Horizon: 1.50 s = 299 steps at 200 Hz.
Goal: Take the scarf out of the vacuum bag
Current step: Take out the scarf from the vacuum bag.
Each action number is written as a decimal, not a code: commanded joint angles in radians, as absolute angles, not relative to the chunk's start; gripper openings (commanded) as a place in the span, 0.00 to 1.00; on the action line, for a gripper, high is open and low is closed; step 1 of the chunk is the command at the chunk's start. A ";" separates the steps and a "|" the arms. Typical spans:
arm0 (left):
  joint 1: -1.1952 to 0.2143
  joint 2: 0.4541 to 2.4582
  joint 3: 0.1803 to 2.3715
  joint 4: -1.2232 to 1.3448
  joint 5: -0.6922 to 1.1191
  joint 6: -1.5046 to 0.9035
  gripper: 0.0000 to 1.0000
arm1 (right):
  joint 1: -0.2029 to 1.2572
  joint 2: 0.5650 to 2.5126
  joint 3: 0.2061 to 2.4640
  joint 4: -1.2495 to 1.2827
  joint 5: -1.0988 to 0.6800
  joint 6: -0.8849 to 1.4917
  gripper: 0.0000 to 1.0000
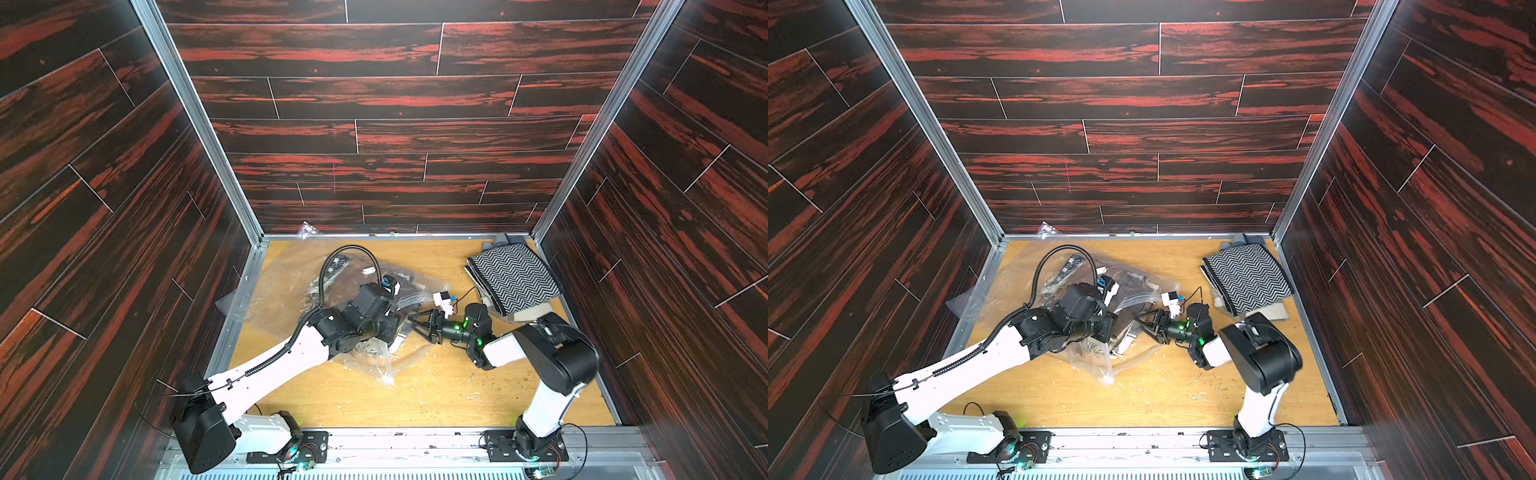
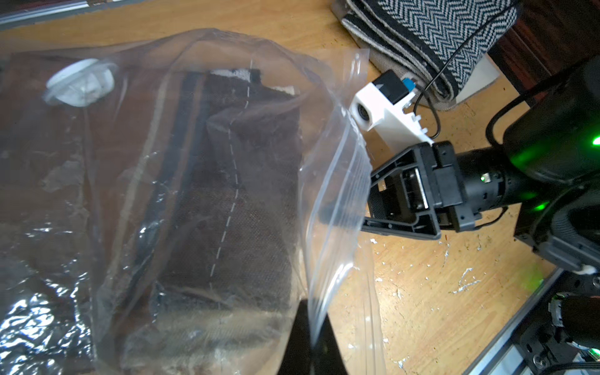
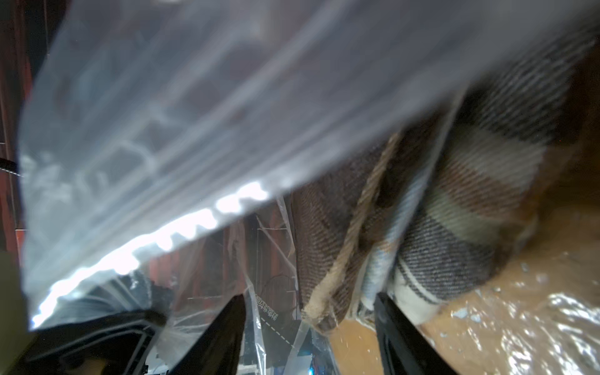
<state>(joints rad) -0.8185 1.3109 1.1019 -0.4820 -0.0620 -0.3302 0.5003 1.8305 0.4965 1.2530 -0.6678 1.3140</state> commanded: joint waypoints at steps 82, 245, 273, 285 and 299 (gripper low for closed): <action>-0.822 1.284 1.086 -0.478 -0.081 -0.354 0.00 | 0.526 1.842 0.524 1.246 -0.625 1.290 0.64; -0.822 1.296 1.122 -0.492 -0.052 -0.351 0.00 | 0.667 1.824 0.577 1.046 -0.356 1.262 0.63; -0.824 1.306 1.091 -0.484 -0.049 -0.330 0.00 | 0.675 1.825 0.559 1.069 -0.328 1.278 0.63; -0.823 1.308 1.073 -0.482 -0.046 -0.325 0.00 | 0.677 1.828 0.558 1.079 -0.330 1.281 0.63; -0.824 1.308 1.058 -0.483 -0.034 -0.320 0.00 | 0.682 1.826 0.564 1.077 -0.334 1.284 0.63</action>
<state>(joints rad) -0.8192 1.3083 1.0885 -0.4747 -0.0551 -0.3435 0.6685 1.8385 0.5697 1.0786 -0.3511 1.2793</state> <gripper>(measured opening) 0.053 0.629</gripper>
